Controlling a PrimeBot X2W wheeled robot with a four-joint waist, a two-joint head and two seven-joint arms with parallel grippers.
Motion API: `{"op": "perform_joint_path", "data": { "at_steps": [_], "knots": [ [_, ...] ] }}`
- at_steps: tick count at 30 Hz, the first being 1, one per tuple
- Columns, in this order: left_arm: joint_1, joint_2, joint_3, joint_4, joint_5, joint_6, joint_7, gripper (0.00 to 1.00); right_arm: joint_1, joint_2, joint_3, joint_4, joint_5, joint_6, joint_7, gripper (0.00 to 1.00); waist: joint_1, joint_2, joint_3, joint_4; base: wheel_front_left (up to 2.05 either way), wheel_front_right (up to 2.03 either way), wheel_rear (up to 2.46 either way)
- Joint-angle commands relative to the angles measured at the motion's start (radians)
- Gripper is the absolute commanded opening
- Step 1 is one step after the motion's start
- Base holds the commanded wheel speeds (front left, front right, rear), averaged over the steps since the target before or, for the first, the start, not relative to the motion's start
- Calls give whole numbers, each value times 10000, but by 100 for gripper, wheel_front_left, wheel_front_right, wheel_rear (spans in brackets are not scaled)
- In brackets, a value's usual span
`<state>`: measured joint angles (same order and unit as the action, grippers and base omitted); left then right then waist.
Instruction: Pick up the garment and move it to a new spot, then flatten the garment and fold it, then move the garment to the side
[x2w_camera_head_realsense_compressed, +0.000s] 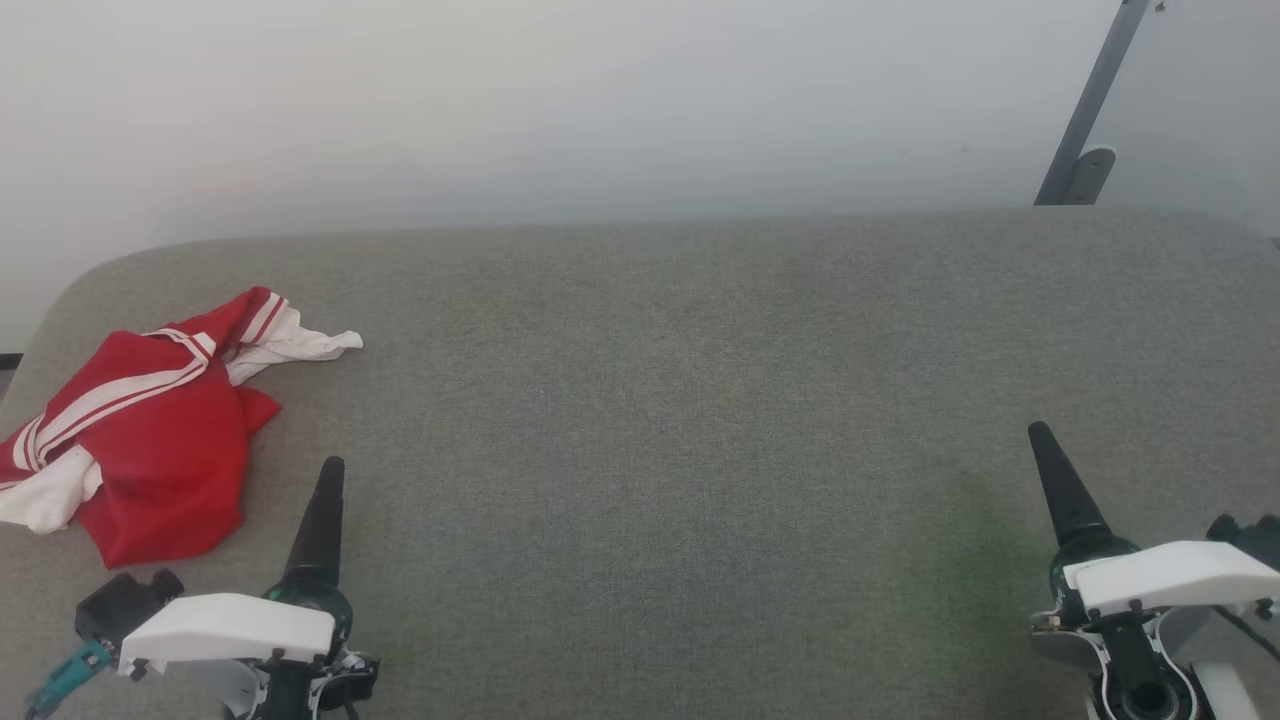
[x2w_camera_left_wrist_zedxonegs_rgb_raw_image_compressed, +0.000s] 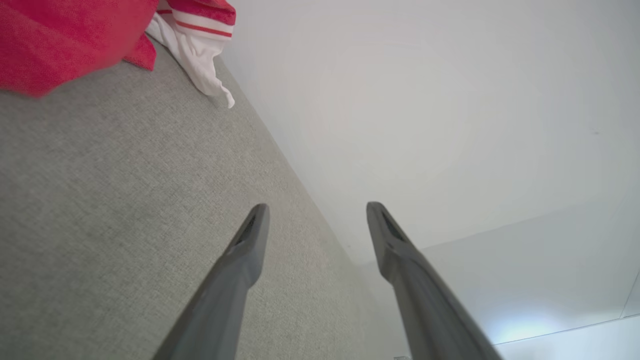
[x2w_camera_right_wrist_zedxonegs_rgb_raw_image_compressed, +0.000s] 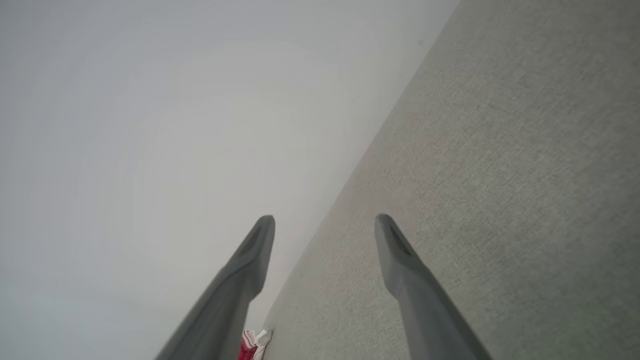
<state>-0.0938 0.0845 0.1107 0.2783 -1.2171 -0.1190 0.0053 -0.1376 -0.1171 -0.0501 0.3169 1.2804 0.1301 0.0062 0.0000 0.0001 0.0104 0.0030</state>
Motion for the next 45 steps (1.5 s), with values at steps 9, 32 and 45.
{"op": "perform_joint_path", "data": {
  "at_steps": [9,32,45],
  "knots": [
    [-273,37,66,-383,2351,107,-432,100,-458,-239,-1,-345,-2469,4,-446,100,0,-1,30,1,0,0,0],
    [-216,437,-517,-533,5976,662,-1192,100,-754,-473,206,-137,-7223,5,-1203,100,0,-1,79,3,0,0,0],
    [-173,649,-773,-576,7321,943,-1566,100,-946,-632,308,75,-8825,6,-1569,100,0,-1,84,-42,0,0,0]
  ]
}}
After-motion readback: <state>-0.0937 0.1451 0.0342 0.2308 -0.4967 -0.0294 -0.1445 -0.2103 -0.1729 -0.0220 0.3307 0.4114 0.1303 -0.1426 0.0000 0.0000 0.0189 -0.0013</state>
